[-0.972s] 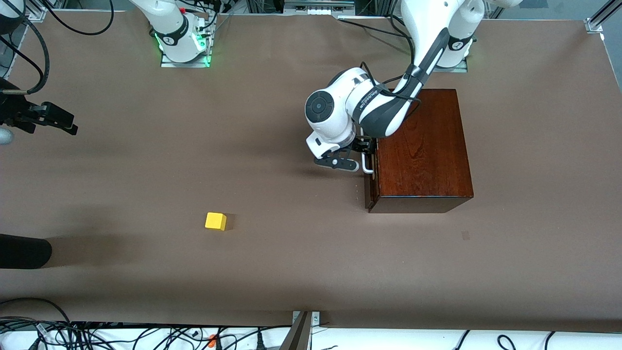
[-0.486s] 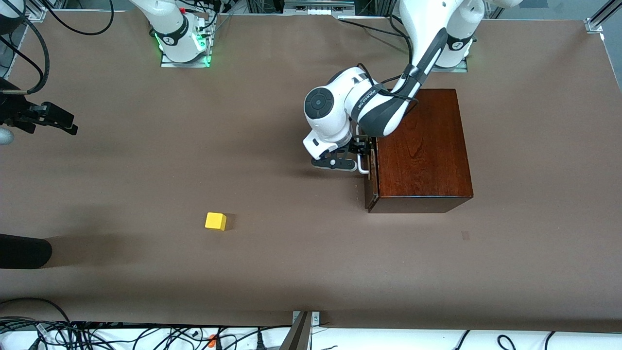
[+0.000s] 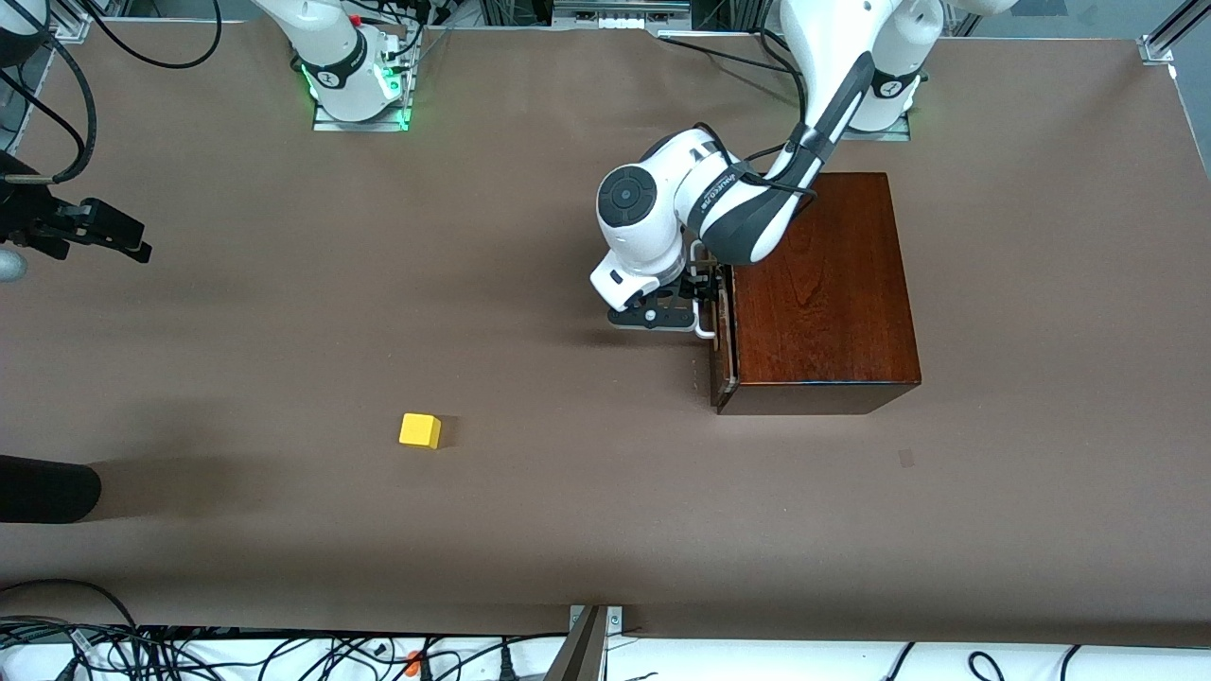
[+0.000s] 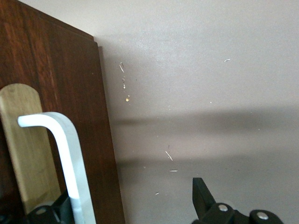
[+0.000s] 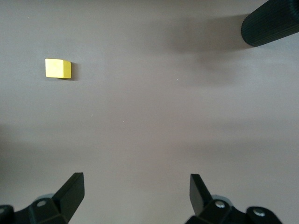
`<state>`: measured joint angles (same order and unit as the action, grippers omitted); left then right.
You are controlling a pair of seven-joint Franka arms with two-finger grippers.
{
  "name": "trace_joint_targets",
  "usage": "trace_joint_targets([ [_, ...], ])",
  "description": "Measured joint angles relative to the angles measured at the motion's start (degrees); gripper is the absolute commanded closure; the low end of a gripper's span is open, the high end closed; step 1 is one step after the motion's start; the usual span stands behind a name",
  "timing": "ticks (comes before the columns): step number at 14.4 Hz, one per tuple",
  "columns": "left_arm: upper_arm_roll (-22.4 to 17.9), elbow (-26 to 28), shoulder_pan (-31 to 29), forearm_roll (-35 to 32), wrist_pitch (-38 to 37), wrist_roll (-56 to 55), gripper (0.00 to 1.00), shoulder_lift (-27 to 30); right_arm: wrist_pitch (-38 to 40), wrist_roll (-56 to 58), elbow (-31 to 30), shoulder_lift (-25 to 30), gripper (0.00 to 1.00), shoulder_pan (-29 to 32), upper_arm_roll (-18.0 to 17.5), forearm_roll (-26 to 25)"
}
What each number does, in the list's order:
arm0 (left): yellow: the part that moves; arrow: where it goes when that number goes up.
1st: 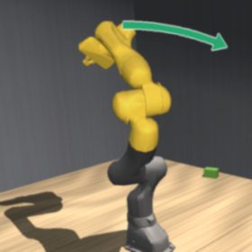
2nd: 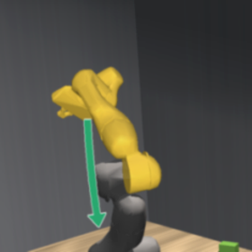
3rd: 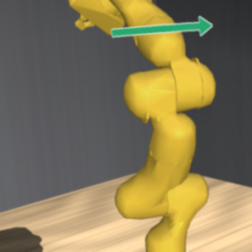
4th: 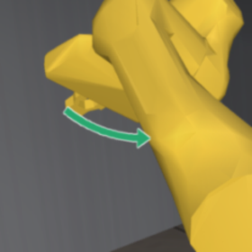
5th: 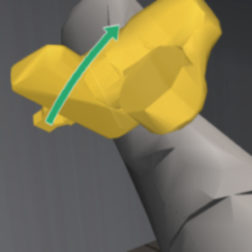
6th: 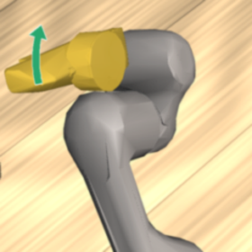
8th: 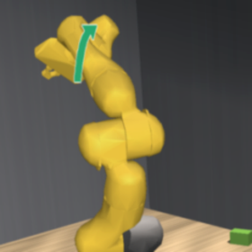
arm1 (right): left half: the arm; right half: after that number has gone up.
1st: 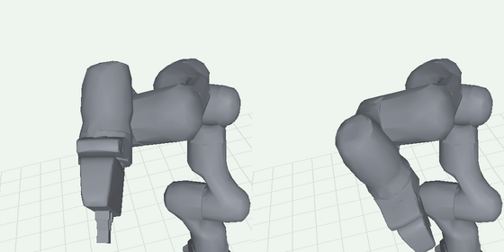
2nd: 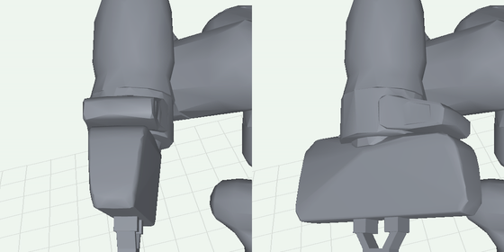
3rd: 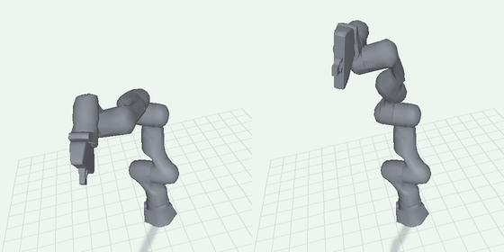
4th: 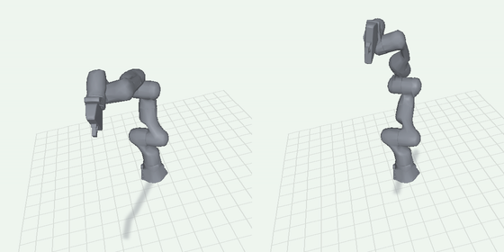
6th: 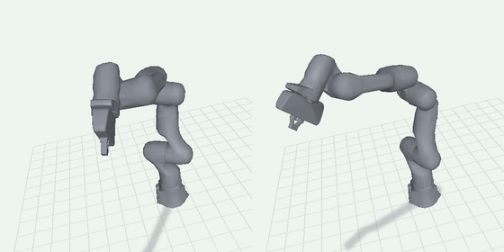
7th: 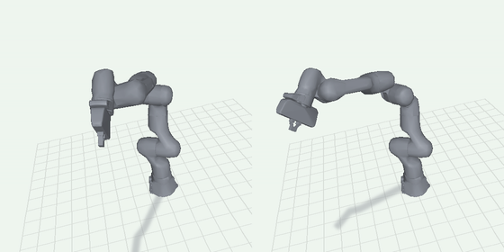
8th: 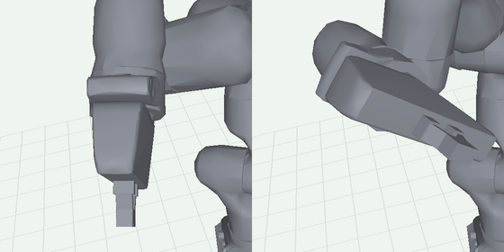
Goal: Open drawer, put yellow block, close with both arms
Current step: 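Pull the drawer handle outward with the left gripper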
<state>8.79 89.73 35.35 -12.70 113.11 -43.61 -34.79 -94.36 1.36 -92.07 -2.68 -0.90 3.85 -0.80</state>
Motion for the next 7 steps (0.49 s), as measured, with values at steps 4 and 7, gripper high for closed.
trace_joint_targets([
  [4,-0.88,-0.2,3.02,-0.73,2.81,0.06,0.0,-0.25,0.0,0.0,0.0,0.0,0.0,0.0,0.0,0.0],
  [7,-0.8,-1.66,3.92,-0.47,3.79,-0.21,0.0,-0.79,0.0,0.0,0.0,-0.01,0.0,0.0,0.0,0.0],
])
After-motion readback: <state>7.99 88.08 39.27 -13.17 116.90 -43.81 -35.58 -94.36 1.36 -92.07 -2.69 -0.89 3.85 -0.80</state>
